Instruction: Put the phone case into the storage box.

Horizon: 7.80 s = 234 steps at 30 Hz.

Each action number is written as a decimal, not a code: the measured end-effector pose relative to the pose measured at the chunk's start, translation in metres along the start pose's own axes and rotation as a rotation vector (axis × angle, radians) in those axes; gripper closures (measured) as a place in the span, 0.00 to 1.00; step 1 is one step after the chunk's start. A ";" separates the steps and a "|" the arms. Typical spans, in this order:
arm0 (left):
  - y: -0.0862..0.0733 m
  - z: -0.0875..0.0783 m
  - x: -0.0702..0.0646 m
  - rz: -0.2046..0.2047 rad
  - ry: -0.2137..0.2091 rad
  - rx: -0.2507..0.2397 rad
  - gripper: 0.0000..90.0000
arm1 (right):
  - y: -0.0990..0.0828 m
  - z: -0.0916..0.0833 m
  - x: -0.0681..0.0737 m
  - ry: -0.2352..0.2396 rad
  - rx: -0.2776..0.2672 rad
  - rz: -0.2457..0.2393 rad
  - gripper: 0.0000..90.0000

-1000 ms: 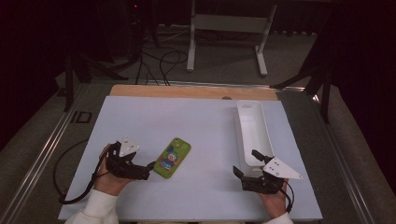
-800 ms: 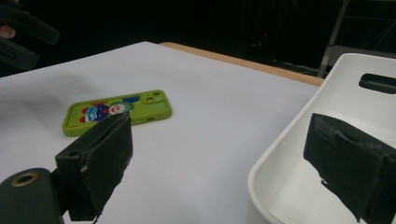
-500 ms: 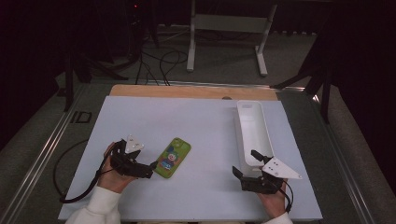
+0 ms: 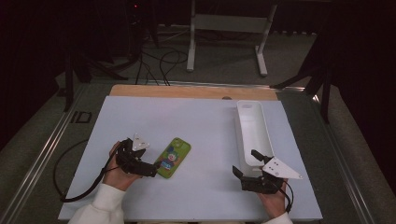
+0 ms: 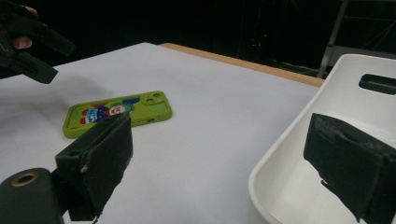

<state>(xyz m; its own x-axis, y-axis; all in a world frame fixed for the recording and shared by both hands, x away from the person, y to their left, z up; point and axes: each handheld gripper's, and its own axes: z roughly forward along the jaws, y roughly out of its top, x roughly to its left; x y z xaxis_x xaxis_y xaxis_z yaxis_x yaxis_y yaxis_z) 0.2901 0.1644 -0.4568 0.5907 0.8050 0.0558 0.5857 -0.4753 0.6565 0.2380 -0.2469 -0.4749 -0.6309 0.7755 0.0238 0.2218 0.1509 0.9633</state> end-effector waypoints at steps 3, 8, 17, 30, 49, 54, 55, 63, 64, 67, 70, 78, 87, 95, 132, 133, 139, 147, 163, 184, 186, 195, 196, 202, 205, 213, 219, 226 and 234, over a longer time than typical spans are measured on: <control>0.001 0.003 -0.001 -0.001 -0.002 0.009 0.00 | 0.000 0.000 0.000 -0.001 0.000 -0.001 0.09; 0.002 0.007 -0.003 0.001 -0.005 0.021 0.00 | 0.000 0.000 0.000 -0.003 0.000 -0.003 0.09; 0.003 0.014 -0.005 -0.004 -0.008 0.038 0.00 | 0.000 0.000 0.000 -0.003 -0.001 -0.002 0.09; 0.006 0.024 -0.010 -0.007 -0.002 0.055 0.00 | 0.000 0.000 0.000 -0.001 0.000 -0.003 0.09; 0.007 0.039 -0.022 0.005 -0.006 0.086 0.00 | 0.000 0.000 0.000 -0.004 -0.003 -0.002 0.09; 0.008 0.043 -0.026 0.004 -0.006 0.093 0.00 | 0.000 0.000 0.000 -0.005 -0.002 -0.003 0.09; 0.008 0.044 -0.027 0.006 -0.004 0.097 0.00 | 0.000 0.000 0.000 -0.005 -0.003 -0.003 0.09; 0.008 0.051 -0.031 0.006 -0.002 0.115 0.00 | 0.001 0.000 0.000 -0.006 -0.002 0.000 0.09; 0.007 0.052 -0.031 0.005 -0.004 0.116 0.00 | 0.001 -0.001 0.000 -0.006 -0.002 0.000 0.09; 0.007 0.054 -0.033 0.006 -0.007 0.122 0.00 | 0.001 0.000 0.000 -0.006 -0.003 -0.002 0.09; 0.006 0.056 -0.034 0.006 -0.005 0.128 0.00 | 0.001 0.000 0.001 -0.006 -0.002 -0.003 0.09; 0.005 0.060 -0.037 0.004 -0.008 0.138 0.00 | 0.000 0.000 0.001 -0.004 -0.001 -0.002 0.09; 0.004 0.064 -0.039 0.003 -0.011 0.152 0.00 | 0.000 0.000 0.002 -0.004 0.000 -0.004 0.09; 0.002 0.068 -0.040 0.008 -0.010 0.172 0.00 | 0.000 0.000 0.002 -0.004 -0.001 -0.007 0.09; 0.001 0.066 -0.039 -0.008 -0.051 0.206 0.18 | 0.001 0.000 0.003 -0.007 0.000 -0.007 0.09; 0.001 0.065 -0.039 -0.006 -0.048 0.202 0.18 | 0.001 0.000 0.002 -0.006 0.000 -0.007 0.09; 0.001 0.064 -0.041 0.008 -0.029 0.188 0.18 | 0.001 0.000 0.003 -0.006 0.001 -0.006 0.09; 0.004 0.056 -0.038 0.002 -0.013 0.148 0.18 | 0.001 0.001 0.003 -0.005 0.002 -0.005 0.09; 0.010 0.044 -0.035 0.004 -0.002 0.105 0.18 | 0.002 0.001 0.002 -0.012 0.005 0.000 0.09; 0.022 0.025 -0.036 0.041 0.020 0.016 0.18 | 0.007 0.001 0.002 -0.012 0.012 0.025 0.09; 0.023 0.023 -0.036 0.047 0.020 0.010 0.18 | 0.007 0.001 0.001 -0.013 0.014 0.025 0.09; 0.028 0.016 -0.038 0.062 0.027 -0.043 0.18 | 0.011 0.001 0.001 -0.008 0.017 0.035 0.09; 0.028 0.015 -0.038 0.064 0.027 -0.050 0.18 | 0.011 0.001 0.001 -0.008 0.018 0.037 0.09; 0.030 0.010 -0.037 0.077 0.033 -0.087 0.18 | 0.014 0.002 0.000 -0.005 0.024 0.048 0.09; 0.032 0.008 -0.037 0.090 0.037 -0.106 0.18 | 0.015 0.003 0.000 -0.006 0.035 0.046 0.09; 0.037 0.002 -0.038 0.122 0.038 -0.136 0.18 | 0.019 0.003 -0.004 0.007 0.049 0.066 0.09; 0.037 -0.002 -0.037 0.146 0.027 -0.177 0.18 | 0.021 0.003 -0.010 0.030 0.044 0.085 0.09; 0.040 -0.009 -0.037 0.176 0.004 -0.226 0.18 | 0.026 0.005 -0.015 0.064 0.050 0.099 0.09; 0.043 -0.015 -0.039 0.221 -0.031 -0.265 0.18 | 0.032 0.009 -0.018 0.109 0.049 0.128 0.09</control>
<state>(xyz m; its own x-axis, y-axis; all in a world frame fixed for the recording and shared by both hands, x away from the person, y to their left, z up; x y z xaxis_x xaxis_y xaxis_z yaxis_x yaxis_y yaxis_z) 0.2836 0.1177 -0.4199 0.7061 0.6797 0.1987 0.2796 -0.5253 0.8036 0.2631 -0.2506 -0.4464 -0.6716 0.7195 0.1765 0.3393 0.0869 0.9367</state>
